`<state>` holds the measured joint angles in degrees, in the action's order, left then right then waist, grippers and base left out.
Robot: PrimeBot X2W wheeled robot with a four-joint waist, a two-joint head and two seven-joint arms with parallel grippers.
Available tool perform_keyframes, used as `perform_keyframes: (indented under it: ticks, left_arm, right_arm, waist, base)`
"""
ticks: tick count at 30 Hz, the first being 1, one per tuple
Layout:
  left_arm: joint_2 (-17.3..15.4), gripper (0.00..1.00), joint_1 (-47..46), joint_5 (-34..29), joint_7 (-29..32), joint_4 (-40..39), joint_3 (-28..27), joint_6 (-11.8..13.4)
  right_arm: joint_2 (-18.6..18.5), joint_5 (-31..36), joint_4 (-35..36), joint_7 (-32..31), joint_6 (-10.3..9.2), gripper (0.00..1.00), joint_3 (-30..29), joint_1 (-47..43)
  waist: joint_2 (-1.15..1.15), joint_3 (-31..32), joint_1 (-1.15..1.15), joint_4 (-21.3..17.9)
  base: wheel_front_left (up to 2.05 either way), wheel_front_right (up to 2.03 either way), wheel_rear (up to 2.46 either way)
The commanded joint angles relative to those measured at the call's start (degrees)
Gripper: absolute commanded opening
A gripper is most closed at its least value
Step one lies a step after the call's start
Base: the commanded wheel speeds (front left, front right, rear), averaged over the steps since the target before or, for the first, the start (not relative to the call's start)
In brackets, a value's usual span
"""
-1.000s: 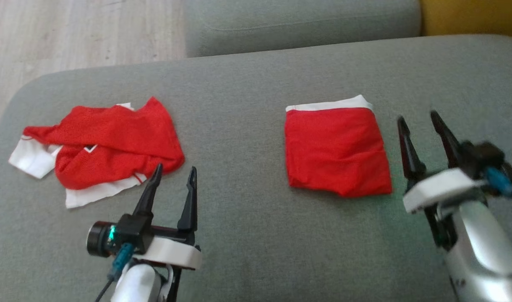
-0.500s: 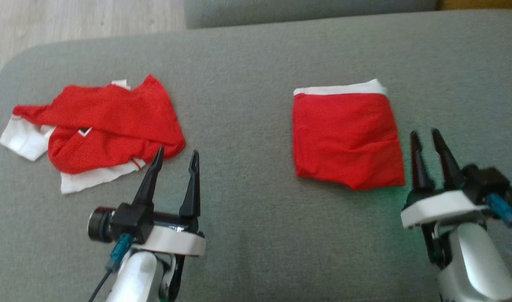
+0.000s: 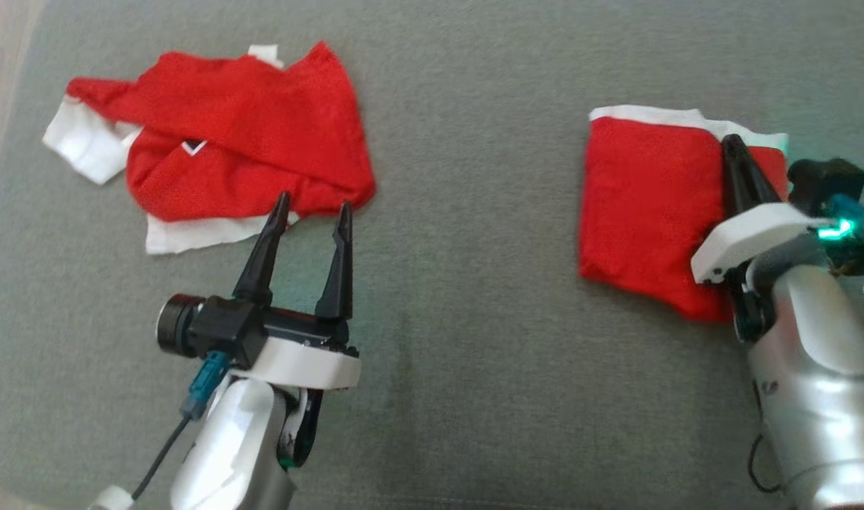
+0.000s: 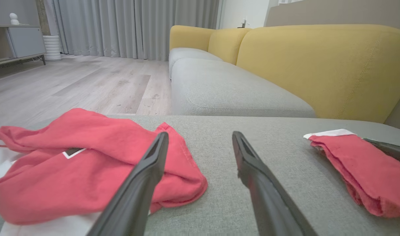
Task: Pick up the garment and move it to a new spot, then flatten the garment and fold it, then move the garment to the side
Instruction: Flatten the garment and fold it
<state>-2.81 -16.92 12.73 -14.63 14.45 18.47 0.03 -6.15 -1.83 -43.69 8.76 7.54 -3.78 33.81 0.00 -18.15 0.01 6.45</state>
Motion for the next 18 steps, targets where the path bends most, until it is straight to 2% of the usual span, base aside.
perform_keyframes:
  ticks: [1, 7, 12, 16, 18]
  left_arm:
    - [-0.1, 1.0, -2.0, 0.5, -0.4, -1.8, -1.4, 0.5]
    - [-0.1, 1.0, -2.1, 1.0, -0.4, -1.6, -1.1, 1.0]
    - [-0.1, 1.0, -2.1, 0.7, -0.4, -1.3, -1.3, 1.0]
    - [-0.1, 1.0, -2.1, 0.8, -0.4, -1.1, -1.2, 1.0]
    - [-0.1, 1.0, -2.0, 1.0, -0.4, -1.0, -1.0, 1.0]
  right_arm:
    - [0.0, 0.6, -1.0, -0.1, -0.05, 0.0, 1.2, 2.4]
    - [0.2, 1.8, -8.7, 3.9, -0.05, 0.0, 4.4, 6.3]
    - [2.3, 0.6, -7.7, 6.0, -0.05, 0.0, 7.3, 7.9]
    - [3.1, -2.0, -6.2, 6.2, -0.05, 0.0, 12.0, 6.7]
    - [3.2, -2.8, -7.9, 6.2, -0.05, 0.0, 14.7, 5.6]
  waist:
    - [0.0, -1.6, -0.01, 1.6]
    - [0.0, -1.5, -0.01, 1.5]
    - [0.0, -0.5, -0.01, -0.1]
    - [0.0, 0.5, -0.01, -0.7]
    - [0.0, 0.9, -0.01, -0.7]
  base:
    - [0.0, 0.0, 0.0]
    - [0.0, 0.0, 0.0]
    - [0.0, 0.0, 0.0]
    - [0.0, 0.0, 0.0]
    - [0.0, 0.0, 0.0]
